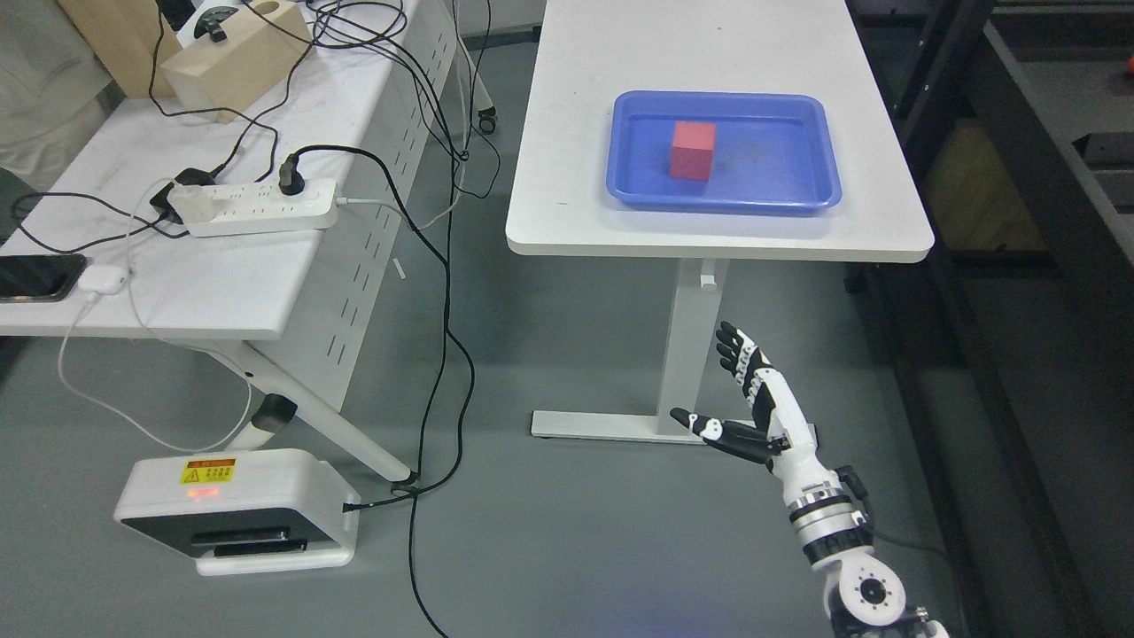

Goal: Pick pink block from left shelf to tray

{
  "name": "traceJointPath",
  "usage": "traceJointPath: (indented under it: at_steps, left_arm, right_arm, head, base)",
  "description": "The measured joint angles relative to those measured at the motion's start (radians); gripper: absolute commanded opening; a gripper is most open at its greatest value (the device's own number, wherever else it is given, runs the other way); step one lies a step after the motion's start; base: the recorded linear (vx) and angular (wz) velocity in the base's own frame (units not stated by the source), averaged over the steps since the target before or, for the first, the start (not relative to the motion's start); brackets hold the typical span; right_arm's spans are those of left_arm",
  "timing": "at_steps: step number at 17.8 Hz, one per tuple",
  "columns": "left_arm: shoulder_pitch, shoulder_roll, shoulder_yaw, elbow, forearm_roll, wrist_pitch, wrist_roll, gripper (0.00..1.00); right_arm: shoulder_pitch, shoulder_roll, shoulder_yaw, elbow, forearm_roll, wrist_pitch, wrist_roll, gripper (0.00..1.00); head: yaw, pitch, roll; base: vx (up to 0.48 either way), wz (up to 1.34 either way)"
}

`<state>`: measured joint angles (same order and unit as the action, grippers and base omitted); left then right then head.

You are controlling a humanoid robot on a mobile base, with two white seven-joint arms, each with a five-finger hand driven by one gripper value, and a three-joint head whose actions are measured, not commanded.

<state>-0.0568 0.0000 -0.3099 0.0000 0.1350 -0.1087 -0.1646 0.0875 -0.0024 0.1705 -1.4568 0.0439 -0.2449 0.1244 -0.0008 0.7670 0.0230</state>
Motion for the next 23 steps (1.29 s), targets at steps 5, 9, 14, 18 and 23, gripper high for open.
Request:
traceJointPath:
  at_steps: [5,9,14,18,23]
  left_arm:
    - [0.000,0.000,0.000,0.000,0.000,-0.001,0.000,1.00]
    - [0.000,0.000,0.000,0.000,0.000,-0.001,0.000,1.00]
    - [0.000,0.000,0.000,0.000,0.000,-0.003,0.000,1.00]
    - [0.000,0.000,0.000,0.000,0.000,-0.003,0.000,1.00]
    - [0.000,0.000,-0.002,0.000,0.000,0.000,0.000,1.00]
  right_arm:
    - [-0.042,0.001,-0.019,0.003,0.056,0.086,-0.013,1.00]
    - [-0.067,0.001,-0.046,0.008,0.088,0.129,-0.014,1.00]
    - [-0.079,0.002,-0.073,0.015,0.100,0.137,-0.015,1.00]
    - [-0.084,0.002,-0.100,0.021,0.103,0.140,-0.016,1.00]
    - [-0.086,0.002,-0.127,0.031,0.104,0.142,-0.016,1.00]
  head:
    - [0.0000,0.000,0.000]
    - [0.0000,0.000,0.000]
    - [0.0000,0.000,0.000]
    - [0.0000,0.000,0.000]
    - [0.0000,0.000,0.000]
  base:
    - [0.000,0.00]
    - [0.000,0.00]
    - [0.000,0.00]
    - [0.000,0.00]
    - [0.000,0.00]
